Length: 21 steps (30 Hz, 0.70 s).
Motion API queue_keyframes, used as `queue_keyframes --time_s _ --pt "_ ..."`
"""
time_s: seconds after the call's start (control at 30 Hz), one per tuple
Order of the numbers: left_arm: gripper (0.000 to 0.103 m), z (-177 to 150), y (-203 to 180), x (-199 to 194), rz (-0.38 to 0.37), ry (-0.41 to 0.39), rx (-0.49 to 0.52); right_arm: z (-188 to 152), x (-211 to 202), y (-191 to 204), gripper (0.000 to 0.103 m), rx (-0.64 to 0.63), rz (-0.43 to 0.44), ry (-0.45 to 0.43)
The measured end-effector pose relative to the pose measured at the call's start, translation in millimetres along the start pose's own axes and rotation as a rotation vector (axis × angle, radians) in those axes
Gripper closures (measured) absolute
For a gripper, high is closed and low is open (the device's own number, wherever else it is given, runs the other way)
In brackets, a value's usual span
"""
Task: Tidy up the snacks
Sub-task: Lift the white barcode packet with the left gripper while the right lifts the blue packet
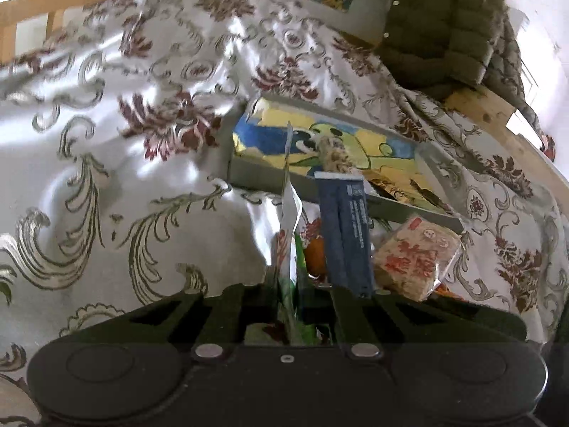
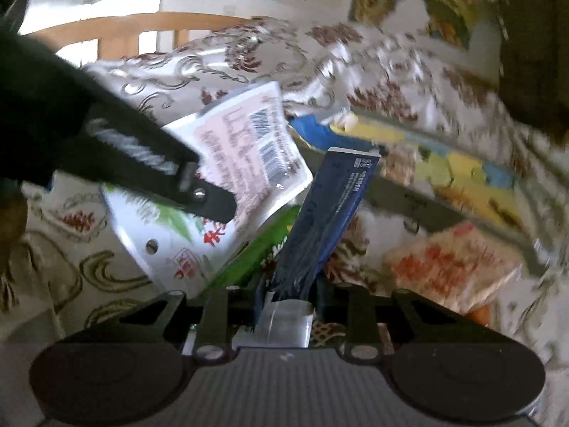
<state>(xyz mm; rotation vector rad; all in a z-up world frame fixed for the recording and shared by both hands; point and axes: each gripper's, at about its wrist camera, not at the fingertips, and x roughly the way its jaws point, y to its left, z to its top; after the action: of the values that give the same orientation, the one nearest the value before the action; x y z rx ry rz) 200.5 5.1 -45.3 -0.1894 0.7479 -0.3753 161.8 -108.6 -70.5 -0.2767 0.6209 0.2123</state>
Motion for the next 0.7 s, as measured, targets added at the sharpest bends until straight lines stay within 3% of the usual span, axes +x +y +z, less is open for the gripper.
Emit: queue_keyframes --time_s 0.37,0.7 --pt "0.094 6.9 3.9 -14.2 0.005 -0.127 -0.016 10.7 -12.7 -4.0 0.074 -0.064 -0.103 -0.1" --pt "0.094 46.1 -19.6 -16.2 -0.042 -0.2 0.003 41.3 -40.7 -61.5 0.074 -0.164 -0.151 -0.181"
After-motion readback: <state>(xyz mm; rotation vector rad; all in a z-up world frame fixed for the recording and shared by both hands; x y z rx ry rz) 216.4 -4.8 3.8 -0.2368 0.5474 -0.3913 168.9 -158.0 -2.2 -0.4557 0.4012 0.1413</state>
